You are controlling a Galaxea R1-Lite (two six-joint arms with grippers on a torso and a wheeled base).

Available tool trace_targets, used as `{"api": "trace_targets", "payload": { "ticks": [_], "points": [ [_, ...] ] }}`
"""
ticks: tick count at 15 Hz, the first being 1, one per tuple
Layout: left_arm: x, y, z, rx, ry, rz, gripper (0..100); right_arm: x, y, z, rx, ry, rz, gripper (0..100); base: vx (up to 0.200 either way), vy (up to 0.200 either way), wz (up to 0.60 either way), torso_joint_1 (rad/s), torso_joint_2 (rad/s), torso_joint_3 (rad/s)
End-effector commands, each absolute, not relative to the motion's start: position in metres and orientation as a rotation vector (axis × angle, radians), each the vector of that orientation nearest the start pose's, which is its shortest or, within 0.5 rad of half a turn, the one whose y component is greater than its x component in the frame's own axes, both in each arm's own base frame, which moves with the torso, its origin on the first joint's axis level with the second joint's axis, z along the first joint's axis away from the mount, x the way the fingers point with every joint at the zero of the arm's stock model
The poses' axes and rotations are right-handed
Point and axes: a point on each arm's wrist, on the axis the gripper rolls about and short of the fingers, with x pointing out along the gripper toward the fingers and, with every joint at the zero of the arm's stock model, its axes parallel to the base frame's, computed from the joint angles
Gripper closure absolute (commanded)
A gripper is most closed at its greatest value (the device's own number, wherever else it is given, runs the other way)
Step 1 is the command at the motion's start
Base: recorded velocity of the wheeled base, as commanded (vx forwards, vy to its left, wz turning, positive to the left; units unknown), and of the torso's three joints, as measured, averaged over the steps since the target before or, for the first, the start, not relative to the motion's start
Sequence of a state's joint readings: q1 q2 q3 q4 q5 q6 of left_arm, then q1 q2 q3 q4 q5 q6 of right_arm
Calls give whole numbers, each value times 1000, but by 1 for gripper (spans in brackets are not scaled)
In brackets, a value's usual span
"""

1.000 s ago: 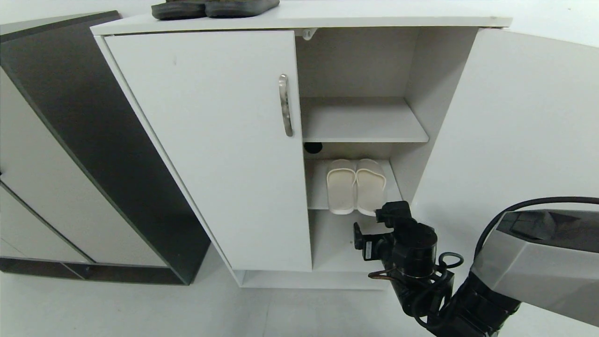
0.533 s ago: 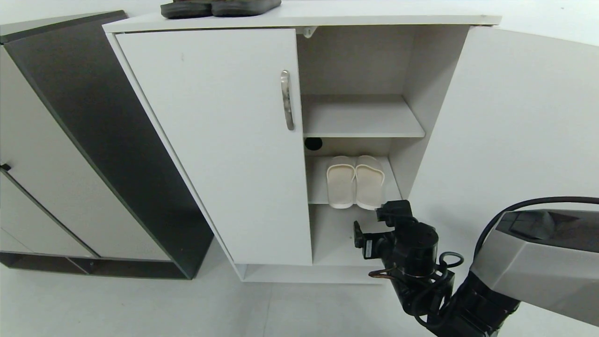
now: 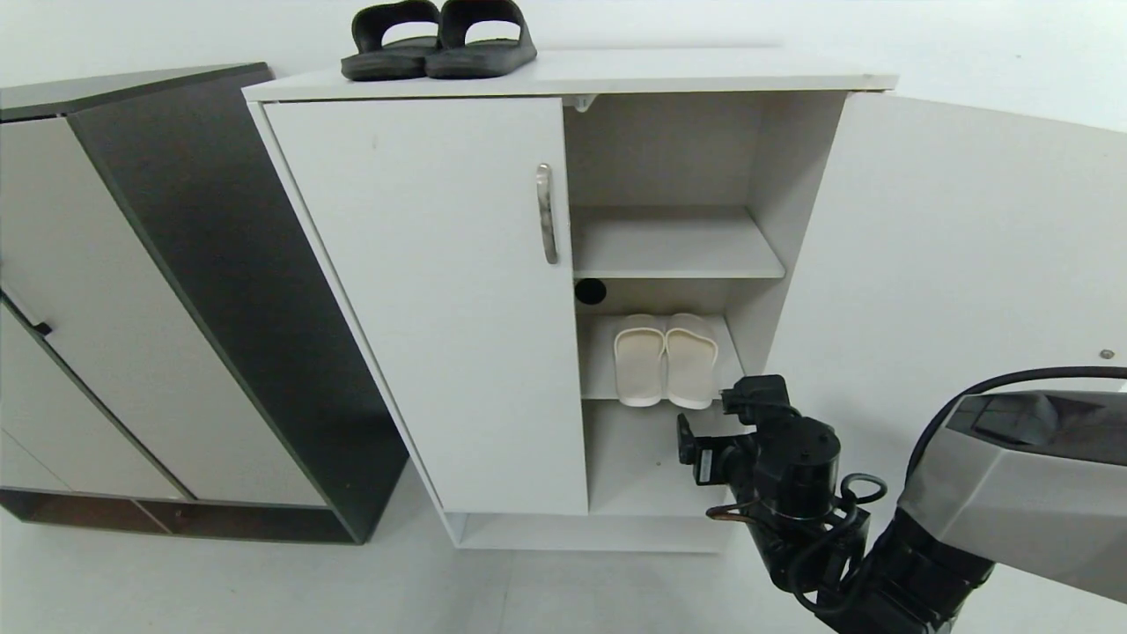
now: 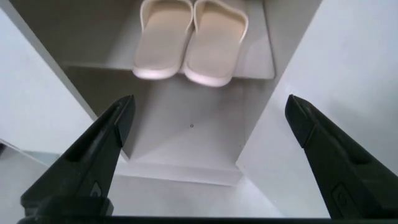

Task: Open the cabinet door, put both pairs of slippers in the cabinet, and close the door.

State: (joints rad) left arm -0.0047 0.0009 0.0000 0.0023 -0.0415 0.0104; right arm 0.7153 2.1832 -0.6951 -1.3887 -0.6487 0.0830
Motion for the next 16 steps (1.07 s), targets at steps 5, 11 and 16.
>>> {"api": "trace_targets", "payload": {
  "ticks": [5,11,16],
  "points": [
    [-23,-1,75,11,3,-46,100,244,218,101,49,61,266,0,0,0,0,0,1,205],
    [-23,-1,75,12,3,-46,100,234,214,105,28,88,282,0,0,0,0,1,2,106],
    [-23,-1,75,12,3,-45,100,233,213,97,12,110,279,0,0,80,0,1,1,2]
  ]
}}
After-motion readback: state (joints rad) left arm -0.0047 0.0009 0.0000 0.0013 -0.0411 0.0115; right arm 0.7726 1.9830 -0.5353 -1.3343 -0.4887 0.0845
